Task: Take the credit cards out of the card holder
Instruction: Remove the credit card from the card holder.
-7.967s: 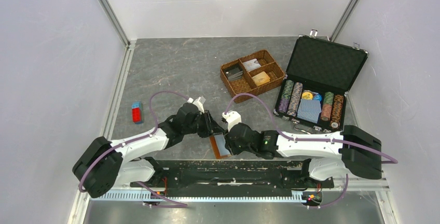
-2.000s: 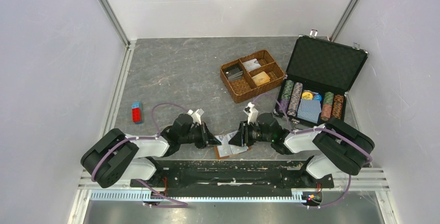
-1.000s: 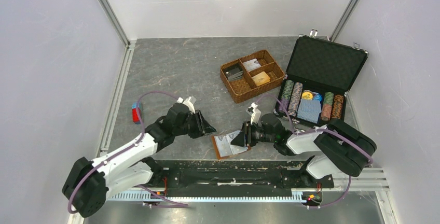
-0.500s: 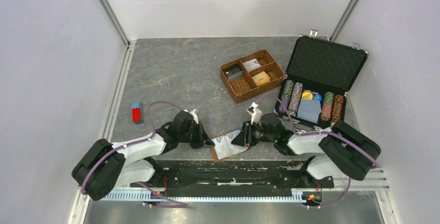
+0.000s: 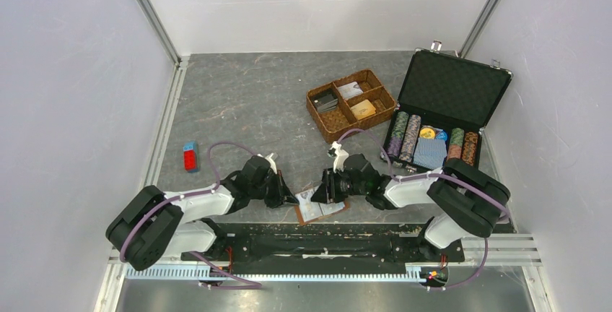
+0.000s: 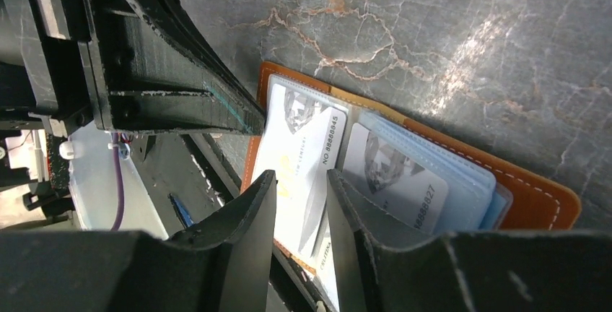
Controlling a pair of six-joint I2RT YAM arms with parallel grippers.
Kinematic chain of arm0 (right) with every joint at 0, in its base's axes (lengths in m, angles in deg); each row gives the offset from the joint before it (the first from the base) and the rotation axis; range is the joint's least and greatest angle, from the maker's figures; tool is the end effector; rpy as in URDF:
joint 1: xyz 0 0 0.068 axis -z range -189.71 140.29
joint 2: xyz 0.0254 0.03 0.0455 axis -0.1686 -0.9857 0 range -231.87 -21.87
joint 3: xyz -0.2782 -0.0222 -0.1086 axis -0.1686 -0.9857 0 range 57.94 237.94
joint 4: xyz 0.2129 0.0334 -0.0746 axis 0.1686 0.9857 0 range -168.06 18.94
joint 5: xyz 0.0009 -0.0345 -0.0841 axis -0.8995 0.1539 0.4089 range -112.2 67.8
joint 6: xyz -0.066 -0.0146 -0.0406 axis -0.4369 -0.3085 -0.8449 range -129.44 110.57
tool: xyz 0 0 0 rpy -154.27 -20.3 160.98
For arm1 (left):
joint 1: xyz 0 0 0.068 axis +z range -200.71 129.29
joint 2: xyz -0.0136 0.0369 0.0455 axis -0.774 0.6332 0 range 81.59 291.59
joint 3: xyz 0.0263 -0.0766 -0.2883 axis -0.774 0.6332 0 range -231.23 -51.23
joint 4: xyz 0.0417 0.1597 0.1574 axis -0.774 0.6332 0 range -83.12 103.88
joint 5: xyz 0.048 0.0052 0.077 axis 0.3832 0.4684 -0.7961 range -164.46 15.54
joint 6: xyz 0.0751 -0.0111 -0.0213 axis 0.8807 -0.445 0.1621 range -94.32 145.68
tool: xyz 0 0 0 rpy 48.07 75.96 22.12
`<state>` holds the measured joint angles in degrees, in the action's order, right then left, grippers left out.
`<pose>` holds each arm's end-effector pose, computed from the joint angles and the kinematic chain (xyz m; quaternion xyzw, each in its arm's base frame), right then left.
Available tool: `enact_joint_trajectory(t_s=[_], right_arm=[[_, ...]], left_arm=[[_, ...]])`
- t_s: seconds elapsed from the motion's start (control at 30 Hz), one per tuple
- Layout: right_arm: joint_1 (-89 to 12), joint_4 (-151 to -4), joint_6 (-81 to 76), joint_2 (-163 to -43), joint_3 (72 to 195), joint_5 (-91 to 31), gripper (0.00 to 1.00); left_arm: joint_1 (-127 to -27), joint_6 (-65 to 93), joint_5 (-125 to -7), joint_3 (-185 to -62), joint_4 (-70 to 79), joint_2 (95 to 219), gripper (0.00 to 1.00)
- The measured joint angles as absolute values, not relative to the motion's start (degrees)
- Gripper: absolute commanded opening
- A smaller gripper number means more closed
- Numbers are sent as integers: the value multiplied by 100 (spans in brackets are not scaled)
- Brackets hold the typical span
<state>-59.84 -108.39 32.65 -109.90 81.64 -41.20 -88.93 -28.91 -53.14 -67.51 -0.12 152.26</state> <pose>0.1554 0.2205 0.1652 -0.1384 0.8633 0.4347 0.2159 0.1315 -0.1348 0.1527 -0.0639 0.9158 -0.3775 0.1214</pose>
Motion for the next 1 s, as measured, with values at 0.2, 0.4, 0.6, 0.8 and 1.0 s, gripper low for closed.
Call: enact_joint_trajectory(t_s=[0.2,0.4,0.6,0.8,1.0], right_arm=[[-6012,-10625,3191,-10998,8287,-3943,37],[-6023,-10140,3049,-10780,8385,-3633,38],[-6021,-9807,2902,-10690,8464,-3410,38],[-6023,-9797,2893,-10690,8473,-3410,38],[-6023,-9821,2950,-10697,8470,-3443,38]], left_arm=[[-8893,-2891,-5316,-6729,-100,15266,6],[-8893,-2889,-5321,-6729,-117,15281,2],[-8893,-2816,-5351,-6729,-43,15279,2],[-8893,-2801,-5347,-6731,-41,15279,2],[-8893,-2795,-5358,-6873,451,15006,2]])
